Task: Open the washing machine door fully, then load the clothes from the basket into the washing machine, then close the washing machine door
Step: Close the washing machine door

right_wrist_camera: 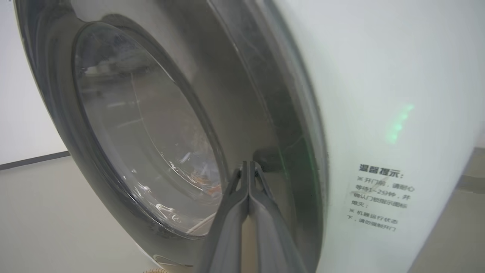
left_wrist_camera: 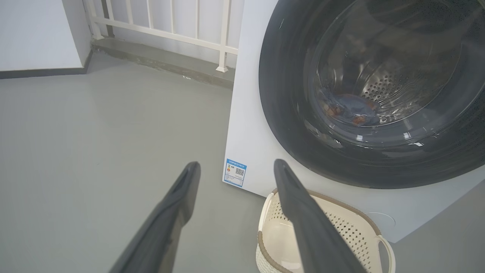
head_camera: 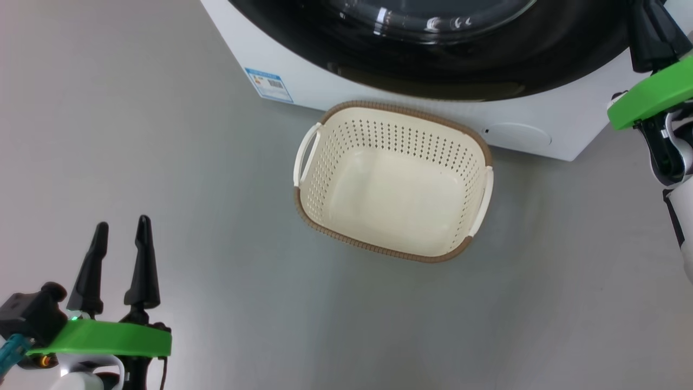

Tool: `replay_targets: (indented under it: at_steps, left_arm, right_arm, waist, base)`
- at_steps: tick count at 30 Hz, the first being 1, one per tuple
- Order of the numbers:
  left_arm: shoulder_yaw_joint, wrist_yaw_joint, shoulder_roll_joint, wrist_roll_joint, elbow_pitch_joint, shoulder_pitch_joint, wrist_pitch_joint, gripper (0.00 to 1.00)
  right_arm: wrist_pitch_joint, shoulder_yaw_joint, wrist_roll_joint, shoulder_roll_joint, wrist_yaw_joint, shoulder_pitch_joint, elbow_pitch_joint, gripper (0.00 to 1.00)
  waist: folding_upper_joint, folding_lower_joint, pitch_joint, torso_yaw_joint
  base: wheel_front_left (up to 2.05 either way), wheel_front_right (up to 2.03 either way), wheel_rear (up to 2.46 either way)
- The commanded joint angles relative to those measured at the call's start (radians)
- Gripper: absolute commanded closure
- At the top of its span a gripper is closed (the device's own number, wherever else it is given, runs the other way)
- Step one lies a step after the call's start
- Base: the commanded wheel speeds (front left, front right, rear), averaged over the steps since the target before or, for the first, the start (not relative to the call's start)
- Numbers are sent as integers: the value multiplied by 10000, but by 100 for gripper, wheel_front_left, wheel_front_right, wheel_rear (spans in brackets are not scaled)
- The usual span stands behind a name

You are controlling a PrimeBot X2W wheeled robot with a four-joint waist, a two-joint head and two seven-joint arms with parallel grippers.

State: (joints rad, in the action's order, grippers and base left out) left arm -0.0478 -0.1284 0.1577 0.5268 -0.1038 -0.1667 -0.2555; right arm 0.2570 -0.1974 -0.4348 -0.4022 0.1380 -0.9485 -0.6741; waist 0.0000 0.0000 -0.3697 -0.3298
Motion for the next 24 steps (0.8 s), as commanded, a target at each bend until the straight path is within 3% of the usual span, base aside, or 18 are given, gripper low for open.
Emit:
replay_targets:
  at_steps: [1,2,3,4,24]
  left_arm:
    - [345,-23,327,23,146,-159,-63,0]
    - [334,-23,329,11,125,-137,-63,0]
    - [326,-23,331,5,98,-106,-63,0]
    - [322,-23,333,-1,72,-73,-63,0]
    - [131,-23,380,-91,-167,775,-63,0]
  right_arm:
    - [34,-101,-56,-30,-73,288,211,84]
    - [37,-130,-80,-30,-73,409,229,52]
    - [39,-159,-100,-9,-73,539,257,9]
    - [41,-246,-116,39,-73,689,297,0]
    - [46,-701,-504,999,-73,4164,2353,0]
  waist:
    - [0,0,228,72]
    - [0,0,341,107]
    - [0,0,457,153]
    - [0,0,577,211]
    - [0,0,2734,2208]
  base:
    - [0,0,0]
    - [0,0,0]
    - [0,0,0]
    - [0,0,0]
    - [0,0,0]
